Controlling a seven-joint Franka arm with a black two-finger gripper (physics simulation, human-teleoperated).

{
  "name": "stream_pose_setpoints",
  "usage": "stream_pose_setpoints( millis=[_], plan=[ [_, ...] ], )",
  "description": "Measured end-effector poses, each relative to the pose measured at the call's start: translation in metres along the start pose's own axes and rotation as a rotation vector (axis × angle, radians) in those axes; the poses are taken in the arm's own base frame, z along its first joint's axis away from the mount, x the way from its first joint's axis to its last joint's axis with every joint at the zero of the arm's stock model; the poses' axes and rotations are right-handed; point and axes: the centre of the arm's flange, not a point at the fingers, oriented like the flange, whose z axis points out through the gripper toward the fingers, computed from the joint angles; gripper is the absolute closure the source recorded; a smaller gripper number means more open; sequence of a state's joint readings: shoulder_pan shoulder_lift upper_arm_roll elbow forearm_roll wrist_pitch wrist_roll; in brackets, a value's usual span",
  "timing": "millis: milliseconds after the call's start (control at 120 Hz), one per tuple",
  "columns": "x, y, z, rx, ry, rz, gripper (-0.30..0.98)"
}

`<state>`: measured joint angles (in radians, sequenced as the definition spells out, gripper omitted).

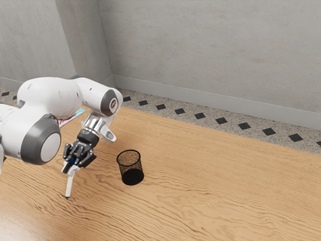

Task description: Take the marker out of the pen holder and place it to the left of the pen holder.

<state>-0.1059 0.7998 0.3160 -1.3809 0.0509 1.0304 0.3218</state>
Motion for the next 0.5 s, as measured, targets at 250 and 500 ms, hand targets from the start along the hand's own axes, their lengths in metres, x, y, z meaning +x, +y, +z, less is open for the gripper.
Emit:
stream_pose_setpoints(
  millis=[250, 500],
  plan=[
    [-0.094, 0.044, -0.072, 0.048, 0.293, 0.082, 0.19],
    [-0.341, 0.078, -0.082, 0.109, 0.944, 0.169, 0.06]
  ],
)
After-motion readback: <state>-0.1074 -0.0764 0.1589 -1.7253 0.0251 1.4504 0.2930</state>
